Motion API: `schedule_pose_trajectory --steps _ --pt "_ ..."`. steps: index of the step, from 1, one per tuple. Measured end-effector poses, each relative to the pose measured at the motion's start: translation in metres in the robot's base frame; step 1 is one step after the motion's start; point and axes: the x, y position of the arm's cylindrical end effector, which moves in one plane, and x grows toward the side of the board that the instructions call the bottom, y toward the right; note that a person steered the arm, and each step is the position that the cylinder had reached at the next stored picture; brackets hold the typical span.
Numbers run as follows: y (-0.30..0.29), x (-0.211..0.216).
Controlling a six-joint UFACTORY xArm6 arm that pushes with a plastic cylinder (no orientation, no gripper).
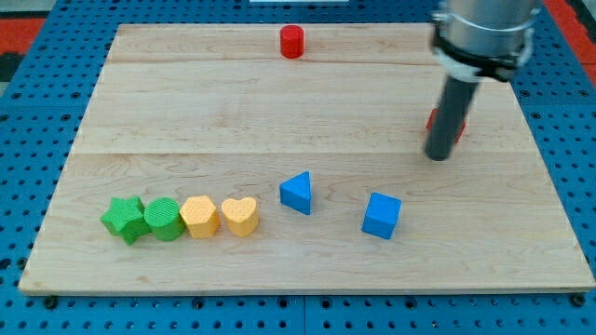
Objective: Move red star to the center right
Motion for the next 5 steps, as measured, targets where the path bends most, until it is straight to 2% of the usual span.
schedule_pose_trajectory --steps 1,3,4,5 --pt "0.027 -0.028" --pt "-0.058 -0.124" --pt "-0.04 -0.096" --pt "-0.053 -0.054"
